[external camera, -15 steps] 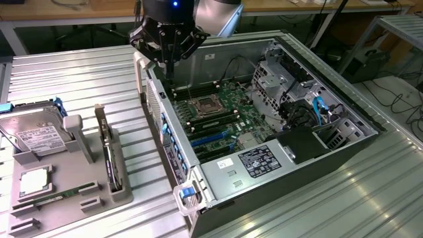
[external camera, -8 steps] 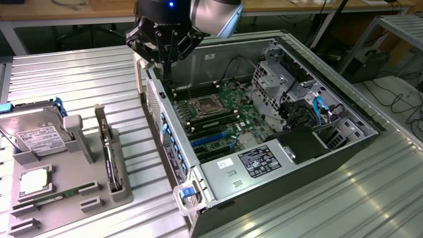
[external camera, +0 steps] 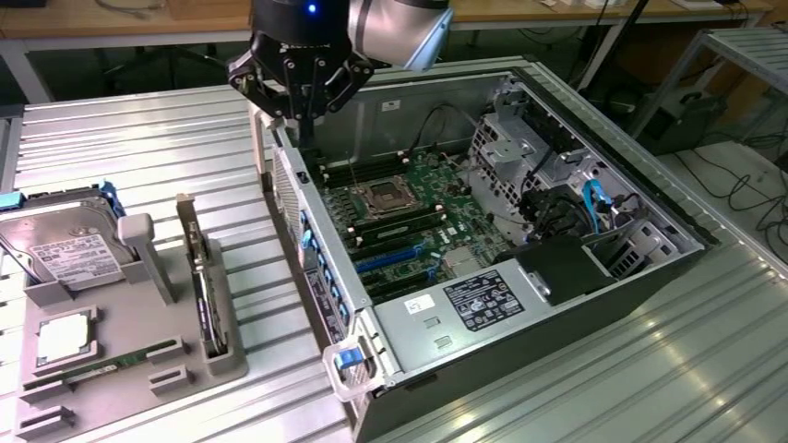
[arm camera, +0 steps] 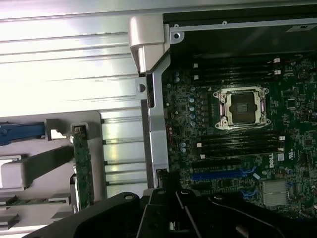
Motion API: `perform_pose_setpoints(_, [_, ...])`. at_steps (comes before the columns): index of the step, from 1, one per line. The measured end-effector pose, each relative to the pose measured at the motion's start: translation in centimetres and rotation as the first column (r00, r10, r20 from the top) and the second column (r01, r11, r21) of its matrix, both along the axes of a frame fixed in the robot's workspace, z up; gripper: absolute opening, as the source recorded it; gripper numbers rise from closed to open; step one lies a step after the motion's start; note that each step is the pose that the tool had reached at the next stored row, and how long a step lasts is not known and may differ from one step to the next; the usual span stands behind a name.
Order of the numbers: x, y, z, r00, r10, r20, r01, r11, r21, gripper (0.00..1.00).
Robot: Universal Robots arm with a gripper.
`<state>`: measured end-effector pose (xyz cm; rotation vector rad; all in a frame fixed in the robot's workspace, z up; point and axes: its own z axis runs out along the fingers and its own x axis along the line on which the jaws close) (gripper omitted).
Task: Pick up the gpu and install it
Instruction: 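Reach for the gpu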
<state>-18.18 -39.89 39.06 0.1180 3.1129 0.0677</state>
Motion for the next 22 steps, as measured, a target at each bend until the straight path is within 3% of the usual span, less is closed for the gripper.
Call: perform_pose_setpoints(22, [-1.9, 0.00, -0.10, 1.0000, 0.000, 0.0000, 0.000, 1.0000, -0.0001, 0.11])
